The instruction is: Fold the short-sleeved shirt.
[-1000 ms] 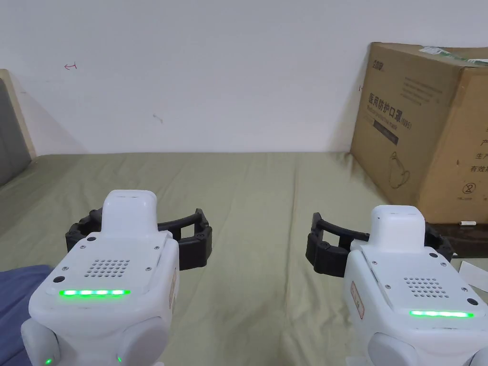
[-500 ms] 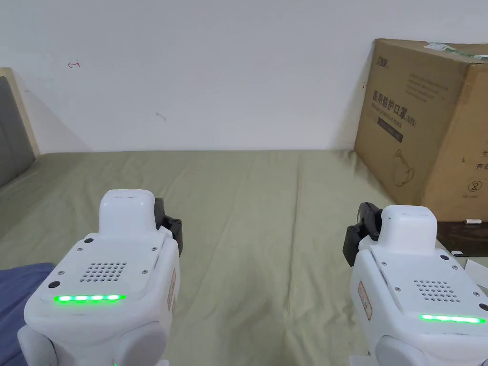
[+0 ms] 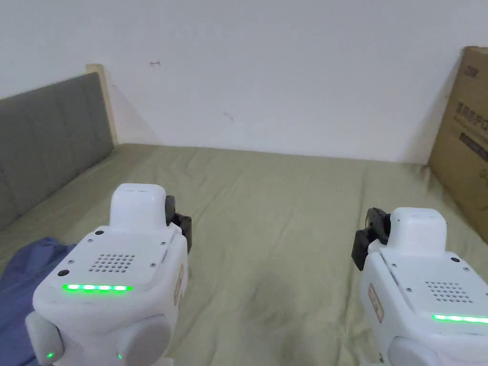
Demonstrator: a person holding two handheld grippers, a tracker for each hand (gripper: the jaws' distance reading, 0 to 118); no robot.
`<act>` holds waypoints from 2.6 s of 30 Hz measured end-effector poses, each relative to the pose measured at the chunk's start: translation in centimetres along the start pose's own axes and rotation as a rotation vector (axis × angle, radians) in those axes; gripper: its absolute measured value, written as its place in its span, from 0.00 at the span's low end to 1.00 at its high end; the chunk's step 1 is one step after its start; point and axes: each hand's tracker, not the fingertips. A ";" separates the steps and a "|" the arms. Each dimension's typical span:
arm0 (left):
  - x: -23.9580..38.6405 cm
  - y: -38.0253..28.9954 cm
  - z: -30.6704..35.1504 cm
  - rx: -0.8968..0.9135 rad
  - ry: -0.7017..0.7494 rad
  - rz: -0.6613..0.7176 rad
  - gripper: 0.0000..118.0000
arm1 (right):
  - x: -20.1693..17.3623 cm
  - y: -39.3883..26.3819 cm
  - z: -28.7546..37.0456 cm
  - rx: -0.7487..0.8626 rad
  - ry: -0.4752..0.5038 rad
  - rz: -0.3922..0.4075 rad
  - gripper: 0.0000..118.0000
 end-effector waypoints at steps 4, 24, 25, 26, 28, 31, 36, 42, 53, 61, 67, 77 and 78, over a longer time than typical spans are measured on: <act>-4.4 -0.1 1.8 -0.015 0.131 0.008 0.00 | -4.6 -0.3 -1.4 -0.021 0.132 0.017 0.00; -14.3 -9.4 -11.1 -0.523 0.130 0.020 0.03 | -12.1 -4.1 -4.9 -0.213 0.338 0.031 0.00; -14.5 -10.7 -12.8 -0.582 0.102 0.034 0.19 | -12.1 -4.6 -5.4 -0.232 0.335 0.031 0.00; -14.7 -11.7 -14.2 -0.624 0.083 0.050 0.39 | -12.1 -5.1 -5.8 -0.249 0.333 0.036 0.00; -15.1 -14.1 -17.0 -0.713 0.056 0.066 0.80 | -11.9 -6.1 -6.9 -0.291 0.327 0.054 0.00; -15.8 -16.9 -20.1 -0.780 0.061 0.080 0.91 | -11.3 -7.2 -8.1 -0.329 0.308 0.047 0.00; -16.2 -20.5 -23.3 -0.864 0.104 0.071 0.91 | -10.8 -9.4 -10.8 -0.411 0.271 0.031 0.00; -15.7 -21.8 -24.0 -0.929 0.098 0.119 0.64 | -10.5 -11.2 -12.4 -0.474 0.252 -0.007 0.00; -17.9 -18.5 -22.9 -0.894 0.119 0.283 0.05 | -9.1 -10.6 -10.6 -0.463 0.236 0.025 0.00; -15.3 -10.8 -21.6 -0.737 0.007 0.337 0.05 | -4.6 -8.9 -8.2 -0.417 0.165 -0.029 0.00; -5.2 -3.4 -22.1 -0.622 -0.210 0.223 0.05 | 0.6 -7.2 -5.9 -0.372 0.065 -0.091 0.00; 17.2 3.3 -16.2 -0.507 -0.836 0.097 0.05 | 11.9 -4.2 -0.1 -0.264 -0.228 -0.158 0.00; 18.8 3.6 -15.5 -0.520 -0.893 0.114 0.05 | 13.1 -4.0 0.5 -0.262 -0.249 -0.169 0.00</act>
